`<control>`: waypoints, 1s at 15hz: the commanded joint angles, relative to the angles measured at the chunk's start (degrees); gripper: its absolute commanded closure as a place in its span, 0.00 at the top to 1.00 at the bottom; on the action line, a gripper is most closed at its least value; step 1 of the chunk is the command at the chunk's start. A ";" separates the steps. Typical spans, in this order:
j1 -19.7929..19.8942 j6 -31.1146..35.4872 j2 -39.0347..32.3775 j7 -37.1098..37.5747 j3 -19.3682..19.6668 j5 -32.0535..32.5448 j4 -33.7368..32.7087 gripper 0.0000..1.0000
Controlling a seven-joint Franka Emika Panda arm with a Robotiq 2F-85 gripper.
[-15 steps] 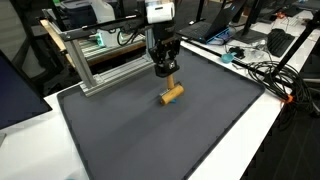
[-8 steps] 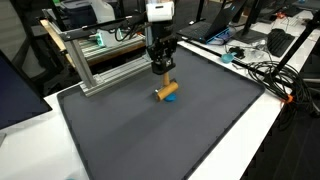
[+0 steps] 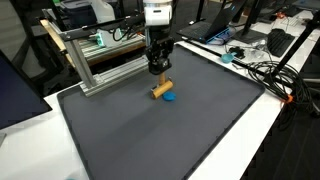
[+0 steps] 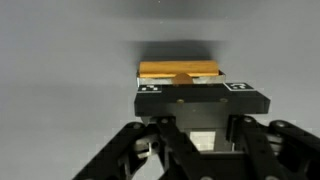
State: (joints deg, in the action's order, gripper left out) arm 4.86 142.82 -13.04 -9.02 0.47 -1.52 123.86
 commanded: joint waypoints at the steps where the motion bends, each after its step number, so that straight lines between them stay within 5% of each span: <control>1: 0.72 3.48 3.84 -1.42 0.05 -2.78 1.99 0.22; 5: 0.77 8.15 8.96 -2.62 0.27 -2.55 4.69 0.22; 15: 0.03 7.46 9.53 -4.98 0.36 -2.81 6.79 0.22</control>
State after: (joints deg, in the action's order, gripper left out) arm 5.22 149.60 -5.17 -11.87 0.58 -2.74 129.06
